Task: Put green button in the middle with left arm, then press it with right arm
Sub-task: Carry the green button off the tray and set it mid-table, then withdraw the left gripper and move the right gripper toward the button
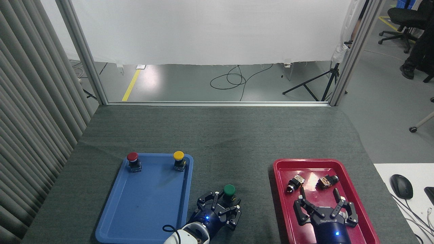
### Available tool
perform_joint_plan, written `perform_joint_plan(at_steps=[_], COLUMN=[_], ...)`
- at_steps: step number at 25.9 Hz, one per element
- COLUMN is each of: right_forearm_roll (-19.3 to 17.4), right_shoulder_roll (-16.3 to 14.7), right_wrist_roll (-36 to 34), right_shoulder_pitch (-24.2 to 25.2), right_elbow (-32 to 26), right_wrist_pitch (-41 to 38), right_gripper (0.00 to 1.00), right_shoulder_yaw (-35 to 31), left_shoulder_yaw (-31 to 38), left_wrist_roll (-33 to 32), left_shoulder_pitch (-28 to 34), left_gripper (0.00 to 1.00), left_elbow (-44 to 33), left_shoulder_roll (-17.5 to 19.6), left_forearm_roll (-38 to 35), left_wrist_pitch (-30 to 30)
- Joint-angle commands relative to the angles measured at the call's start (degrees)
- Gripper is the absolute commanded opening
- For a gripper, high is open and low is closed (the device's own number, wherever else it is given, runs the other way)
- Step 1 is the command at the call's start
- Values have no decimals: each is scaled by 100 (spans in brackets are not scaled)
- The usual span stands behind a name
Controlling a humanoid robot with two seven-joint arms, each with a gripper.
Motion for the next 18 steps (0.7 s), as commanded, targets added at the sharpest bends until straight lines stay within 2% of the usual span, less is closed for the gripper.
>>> perform_joint_plan(at_steps=[1, 3, 6, 8, 10, 12, 14, 17, 18], right_forearm_roll=[-12, -12, -12, -12, -12, -12, 6, 41, 50], right_shoulder_roll=[19, 36, 72, 142, 212, 282, 344, 476, 502], right_wrist_roll=[-11, -20, -81, -99, -90, -90, -73, -46, -38], right_shoulder_pitch=[6, 6, 6, 6, 6, -2, -29, -46, -55], right_elbow=[1, 1, 10, 10, 10, 45, 106, 115, 124], right_wrist_pitch=[-3, -20, -213, -310, -380, -556, -723, -767, -758], right_gripper=[98, 93, 72, 55, 41, 28, 12, 0, 0], right_shoulder_yaw=[12, 29, 55, 161, 258, 372, 513, 671, 723], left_shoulder_yaw=[-26, 1, 54, 247, 739, 1565, 2461, 3754, 3973], left_wrist_roll=[-68, -130, -130, -121, -121, -121, -139, -200, -297], left_shoulder_pitch=[71, 387, 959, 1398, 1829, 2277, 2549, 2787, 2804], left_gripper=[99, 99, 99, 99, 99, 99, 99, 99, 99], left_elbow=[-464, -1483, -3179, -4058, -4542, -4735, -4709, -4524, -4410], left_shoulder_roll=[28, 247, 1003, 1504, 1935, 2199, 2181, 1909, 1830], left_forearm_roll=[31, 40, 75, 154, 154, 163, 171, 180, 180], left_wrist_pitch=[-139, -104, 37, 555, 1048, 1048, 732, 20, -226])
